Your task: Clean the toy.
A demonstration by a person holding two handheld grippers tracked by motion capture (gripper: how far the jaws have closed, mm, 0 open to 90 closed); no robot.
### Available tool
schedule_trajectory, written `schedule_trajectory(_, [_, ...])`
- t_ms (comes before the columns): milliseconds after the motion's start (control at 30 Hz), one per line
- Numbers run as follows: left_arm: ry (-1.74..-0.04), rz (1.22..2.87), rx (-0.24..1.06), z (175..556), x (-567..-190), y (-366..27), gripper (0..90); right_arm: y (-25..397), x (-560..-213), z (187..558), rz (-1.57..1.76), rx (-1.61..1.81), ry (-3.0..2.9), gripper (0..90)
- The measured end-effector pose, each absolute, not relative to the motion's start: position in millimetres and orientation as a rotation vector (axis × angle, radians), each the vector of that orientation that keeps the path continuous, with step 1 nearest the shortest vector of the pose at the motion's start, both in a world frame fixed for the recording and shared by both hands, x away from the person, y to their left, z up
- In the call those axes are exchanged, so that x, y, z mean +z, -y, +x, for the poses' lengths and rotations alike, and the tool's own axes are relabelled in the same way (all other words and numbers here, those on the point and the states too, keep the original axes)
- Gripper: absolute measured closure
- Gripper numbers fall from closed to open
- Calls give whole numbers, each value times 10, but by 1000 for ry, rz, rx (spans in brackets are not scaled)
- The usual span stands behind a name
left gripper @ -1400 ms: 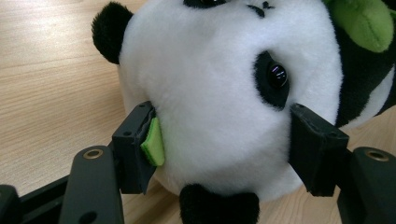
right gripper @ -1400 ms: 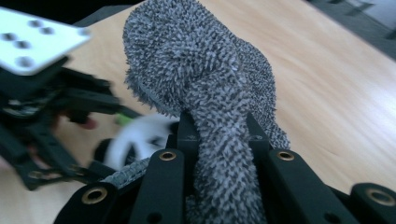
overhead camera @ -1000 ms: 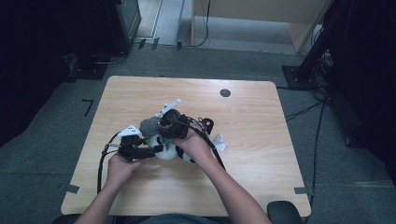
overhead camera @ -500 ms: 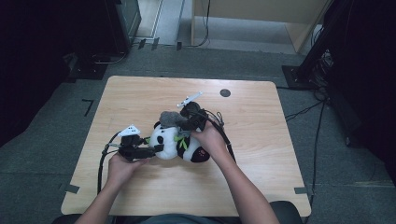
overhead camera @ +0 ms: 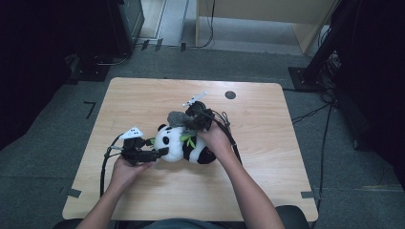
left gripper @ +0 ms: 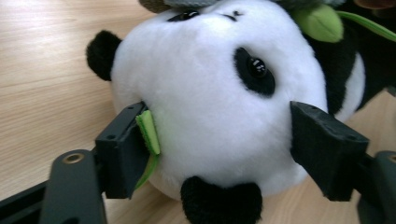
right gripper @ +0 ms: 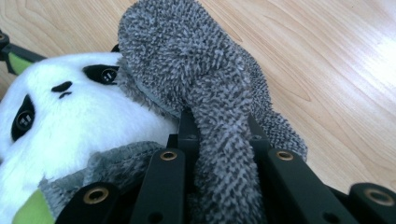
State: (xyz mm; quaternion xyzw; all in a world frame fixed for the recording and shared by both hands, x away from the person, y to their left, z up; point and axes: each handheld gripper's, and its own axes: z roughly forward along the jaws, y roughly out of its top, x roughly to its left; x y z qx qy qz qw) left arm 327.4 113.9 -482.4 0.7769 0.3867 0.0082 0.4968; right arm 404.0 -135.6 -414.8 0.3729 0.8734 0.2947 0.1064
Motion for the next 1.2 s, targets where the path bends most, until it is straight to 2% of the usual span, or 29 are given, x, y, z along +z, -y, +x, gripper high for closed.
schedule_trajectory(167, [-913, 1903, 86, 3229, -4888, -1040, 88, 1363, -4170, 4062, 1123, 888, -2570, 769])
schedule_trajectory(233, [-912, 1912, 86, 3238, -4961, -998, 17, 1359, -4186, 4069, 1134, 902, -2571, 769])
schedule_trajectory(300, [-922, 1904, 102, 3249, -4991, -980, 16, 1352, -4192, 4071, 1139, 904, -2568, 768])
schedule_trajectory(467, [-902, 1931, 140, 3250, -4955, -1049, 239, 1377, -4070, 4051, 1145, 995, -2558, 772])
schedule_trajectory(567, [-900, 1932, 150, 3258, -4939, -1062, 311, 1323, -3909, 3963, 1097, 1062, -2542, 772])
schedule_trajectory(733, [-911, 1917, 133, 3283, -4914, -1077, 332, 1048, -3793, 3751, 953, 1076, -2605, 772])
schedule_trajectory(933, [-926, 1923, 120, 3290, -4921, -1082, 332, 778, -3967, 3633, 863, 1013, -2738, 772])
schedule_trajectory(1200, [-898, 1931, 139, 3283, -4940, -1091, 364, 888, -3989, 3644, 839, 969, -2810, 784])
